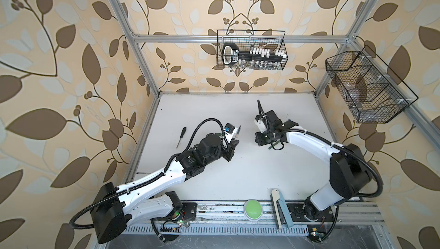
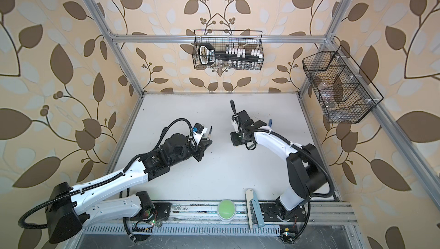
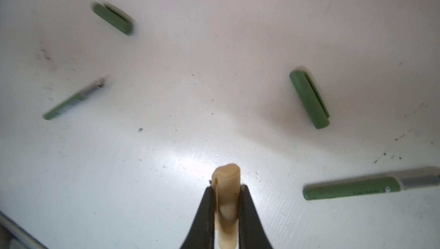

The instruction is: Insert the pens into the pen caps

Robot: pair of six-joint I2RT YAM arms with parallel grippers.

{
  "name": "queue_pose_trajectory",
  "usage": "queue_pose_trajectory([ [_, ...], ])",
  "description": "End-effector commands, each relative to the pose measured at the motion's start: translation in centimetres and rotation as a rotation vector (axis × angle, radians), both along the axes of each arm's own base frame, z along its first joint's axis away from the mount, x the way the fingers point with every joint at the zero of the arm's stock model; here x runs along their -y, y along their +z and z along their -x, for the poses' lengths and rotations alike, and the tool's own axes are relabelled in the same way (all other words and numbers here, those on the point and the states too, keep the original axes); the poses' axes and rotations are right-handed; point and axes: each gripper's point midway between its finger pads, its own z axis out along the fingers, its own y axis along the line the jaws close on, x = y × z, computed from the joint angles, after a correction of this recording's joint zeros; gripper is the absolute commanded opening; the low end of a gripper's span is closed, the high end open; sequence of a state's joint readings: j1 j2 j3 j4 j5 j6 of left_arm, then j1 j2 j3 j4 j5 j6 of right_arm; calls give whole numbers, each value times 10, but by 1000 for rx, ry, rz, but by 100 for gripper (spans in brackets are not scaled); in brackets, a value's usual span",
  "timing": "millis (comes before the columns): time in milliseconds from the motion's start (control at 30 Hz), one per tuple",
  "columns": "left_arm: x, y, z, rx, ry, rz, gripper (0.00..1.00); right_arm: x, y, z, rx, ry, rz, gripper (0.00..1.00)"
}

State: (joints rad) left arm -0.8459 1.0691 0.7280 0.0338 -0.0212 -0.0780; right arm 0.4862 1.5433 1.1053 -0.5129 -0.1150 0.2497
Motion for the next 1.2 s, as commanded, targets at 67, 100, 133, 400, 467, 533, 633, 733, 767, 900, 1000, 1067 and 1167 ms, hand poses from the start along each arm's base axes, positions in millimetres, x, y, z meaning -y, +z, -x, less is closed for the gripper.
queue_pose_trajectory([
  [67,18,40,-3,88,-47,76,0,-16,84,-8,252,40,-308,4],
  [100,19,42,-3,91,-52,81,0,-15,103,-9,305,40,-367,4],
  [133,21,43,-3,92,-60,86,0,-15,119,-8,347,45,-417,4],
  [400,40,58,5,104,-128,129,0,-19,227,16,622,122,-676,8],
  [467,44,63,9,112,-145,144,0,-20,244,22,662,139,-723,8],
  [533,48,67,13,118,-161,154,0,-21,257,27,692,158,-759,9],
  [633,53,68,17,126,-176,156,0,-27,270,33,715,190,-814,9],
  [733,55,71,20,133,-185,160,0,-36,276,39,716,235,-849,10],
  [767,55,71,20,134,-186,162,0,-40,277,42,711,253,-860,10],
  [900,54,72,22,140,-184,161,0,-48,276,49,694,300,-882,10],
  [1000,52,74,22,145,-184,164,0,-50,274,53,685,321,-884,10],
  [1067,52,74,22,147,-183,165,0,-51,272,55,680,332,-882,10],
  [1167,51,74,22,148,-181,164,0,-49,272,58,686,336,-880,10],
])
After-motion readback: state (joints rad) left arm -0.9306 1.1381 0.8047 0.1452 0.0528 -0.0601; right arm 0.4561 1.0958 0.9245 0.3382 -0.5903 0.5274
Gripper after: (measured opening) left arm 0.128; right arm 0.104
